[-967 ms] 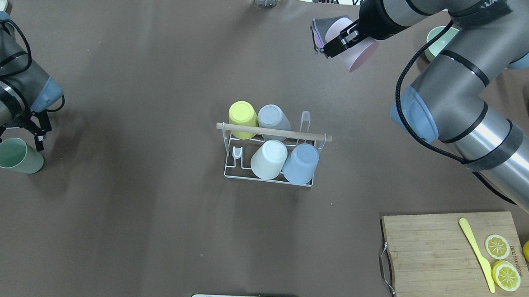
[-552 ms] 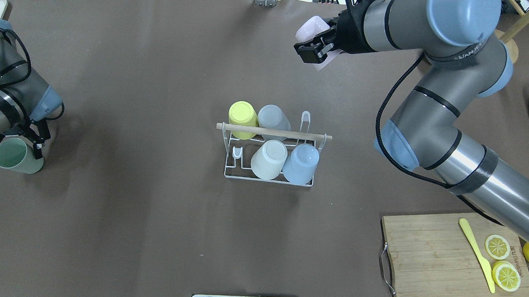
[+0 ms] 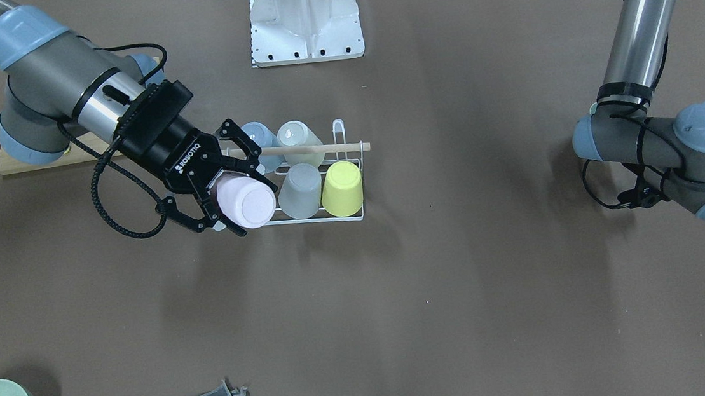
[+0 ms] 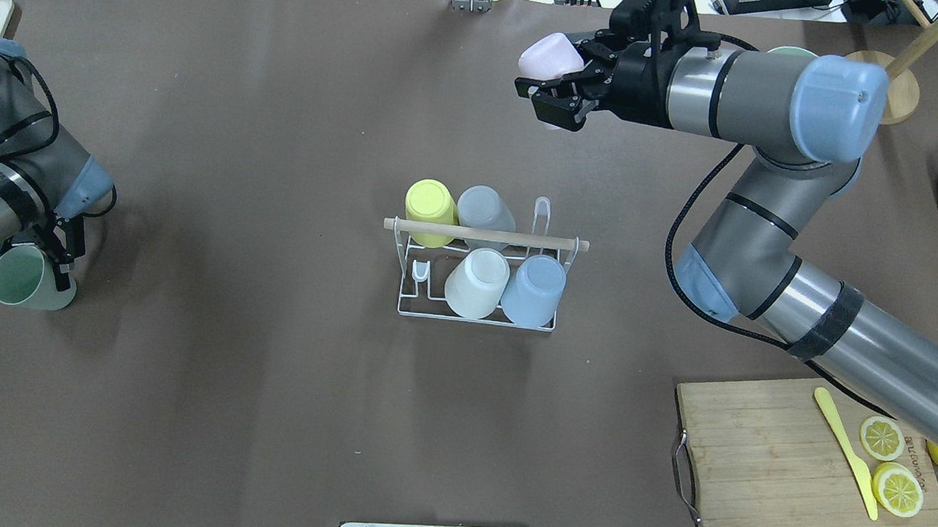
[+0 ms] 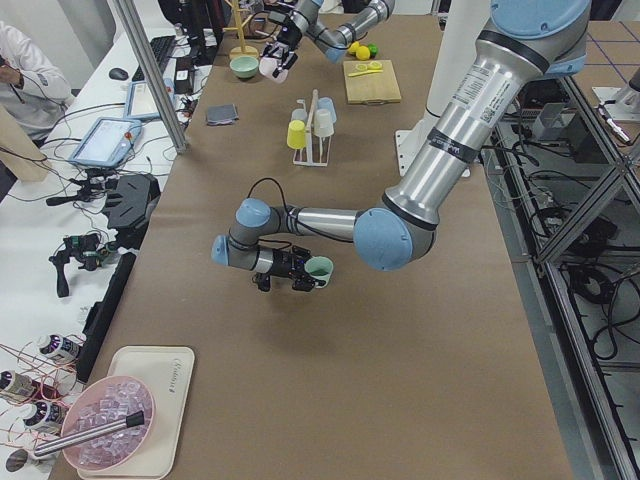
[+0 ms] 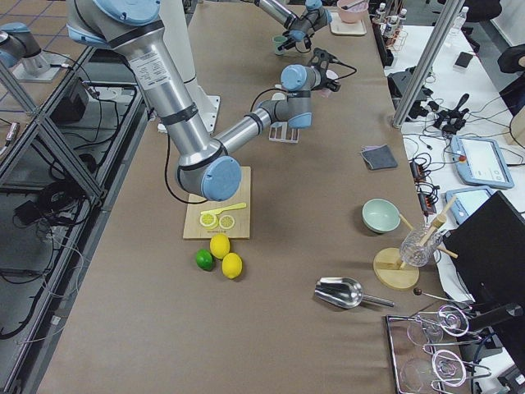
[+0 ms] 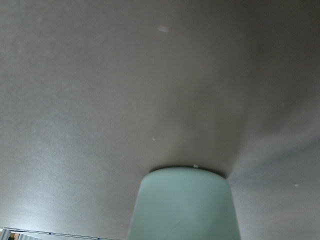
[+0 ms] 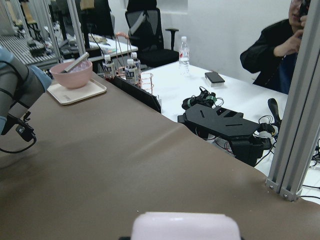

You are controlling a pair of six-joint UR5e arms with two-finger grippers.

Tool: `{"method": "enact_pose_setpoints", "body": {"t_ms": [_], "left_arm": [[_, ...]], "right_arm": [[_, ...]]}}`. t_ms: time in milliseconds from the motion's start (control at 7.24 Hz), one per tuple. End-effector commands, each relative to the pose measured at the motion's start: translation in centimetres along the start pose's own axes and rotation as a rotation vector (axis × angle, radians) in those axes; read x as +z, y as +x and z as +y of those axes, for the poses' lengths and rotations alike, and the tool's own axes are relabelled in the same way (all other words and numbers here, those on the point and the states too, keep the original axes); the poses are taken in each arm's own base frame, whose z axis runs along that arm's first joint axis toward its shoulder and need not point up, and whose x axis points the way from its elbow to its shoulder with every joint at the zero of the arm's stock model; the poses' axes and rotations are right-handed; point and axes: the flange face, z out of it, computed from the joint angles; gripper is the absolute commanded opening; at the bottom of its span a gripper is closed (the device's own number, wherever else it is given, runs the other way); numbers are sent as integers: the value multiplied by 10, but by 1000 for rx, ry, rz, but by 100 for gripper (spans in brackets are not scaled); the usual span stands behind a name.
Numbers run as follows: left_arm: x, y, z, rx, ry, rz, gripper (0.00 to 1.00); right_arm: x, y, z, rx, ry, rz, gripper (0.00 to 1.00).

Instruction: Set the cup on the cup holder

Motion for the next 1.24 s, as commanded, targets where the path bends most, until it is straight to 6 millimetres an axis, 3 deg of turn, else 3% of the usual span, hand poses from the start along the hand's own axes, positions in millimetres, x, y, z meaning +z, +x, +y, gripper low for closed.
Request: {"method": "enact_pose_setpoints", "body": {"t_ms": [0, 276, 552, 828, 1105], "left_arm": [[3, -1, -1, 4, -4, -1, 47], [2, 4, 5, 29, 7, -7, 44], [-6, 22, 13, 94, 53, -4, 44], [-22, 36, 19, 158, 127, 72, 44], [-66, 38, 35, 232, 240, 95, 44]], "right_arm": [[-5, 18, 38, 31, 125, -49, 0], [-7, -7, 55, 77, 255, -126, 0], [-7, -27, 79, 122, 326, -209, 0], [-4, -29, 100, 116, 330, -234, 0], [4, -31, 120, 97, 313, -236, 0]]}}
